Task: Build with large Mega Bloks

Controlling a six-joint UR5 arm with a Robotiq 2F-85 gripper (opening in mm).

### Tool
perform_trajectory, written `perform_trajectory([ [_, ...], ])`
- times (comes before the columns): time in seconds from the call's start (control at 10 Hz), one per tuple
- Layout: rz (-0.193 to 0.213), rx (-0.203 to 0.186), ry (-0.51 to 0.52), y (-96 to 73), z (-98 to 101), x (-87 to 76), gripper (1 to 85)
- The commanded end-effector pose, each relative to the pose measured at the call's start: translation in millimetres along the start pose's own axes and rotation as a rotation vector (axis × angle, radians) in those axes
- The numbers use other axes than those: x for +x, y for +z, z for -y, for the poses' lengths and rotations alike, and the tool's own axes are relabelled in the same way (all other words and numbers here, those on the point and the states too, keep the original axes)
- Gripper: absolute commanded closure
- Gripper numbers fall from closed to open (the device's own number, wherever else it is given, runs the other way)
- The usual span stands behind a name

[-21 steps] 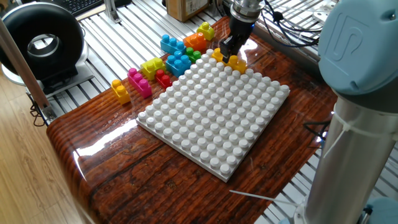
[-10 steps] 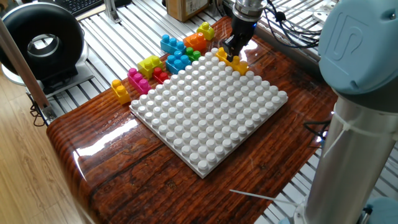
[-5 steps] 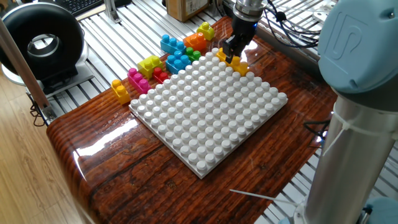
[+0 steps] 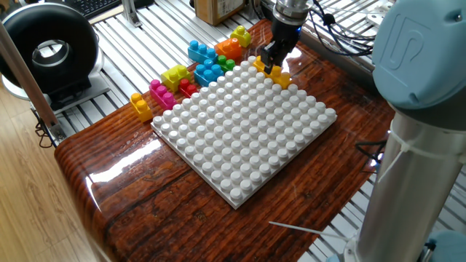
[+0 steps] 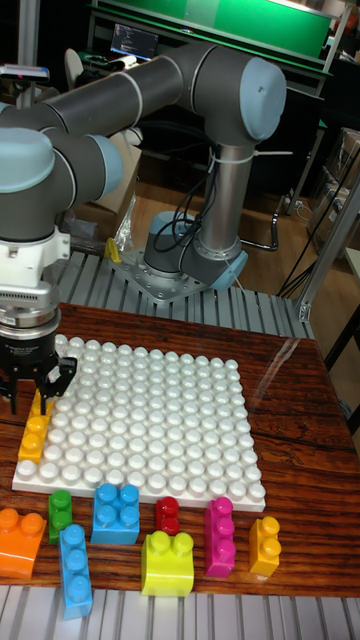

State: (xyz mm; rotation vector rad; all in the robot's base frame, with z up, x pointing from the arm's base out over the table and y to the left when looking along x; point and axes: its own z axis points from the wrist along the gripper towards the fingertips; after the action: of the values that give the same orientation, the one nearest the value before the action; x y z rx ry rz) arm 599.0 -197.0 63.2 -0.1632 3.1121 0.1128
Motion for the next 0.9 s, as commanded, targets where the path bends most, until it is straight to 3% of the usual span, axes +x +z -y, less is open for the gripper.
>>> perform_trajectory([
  [0.0, 0.004, 0.049, -0.038, -11.7, 24.6, -12.3, 47.7],
  [0.2, -0.009, 0.055, -0.065, -18.8, 36.2, -25.1, 48.0],
  [0.3, 0.007, 0.051, -0.076, -17.4, 38.1, -33.9, 48.0],
  [0.8, -0.005, 0.046, -0.084, -15.4, 39.5, -65.7, 48.3],
])
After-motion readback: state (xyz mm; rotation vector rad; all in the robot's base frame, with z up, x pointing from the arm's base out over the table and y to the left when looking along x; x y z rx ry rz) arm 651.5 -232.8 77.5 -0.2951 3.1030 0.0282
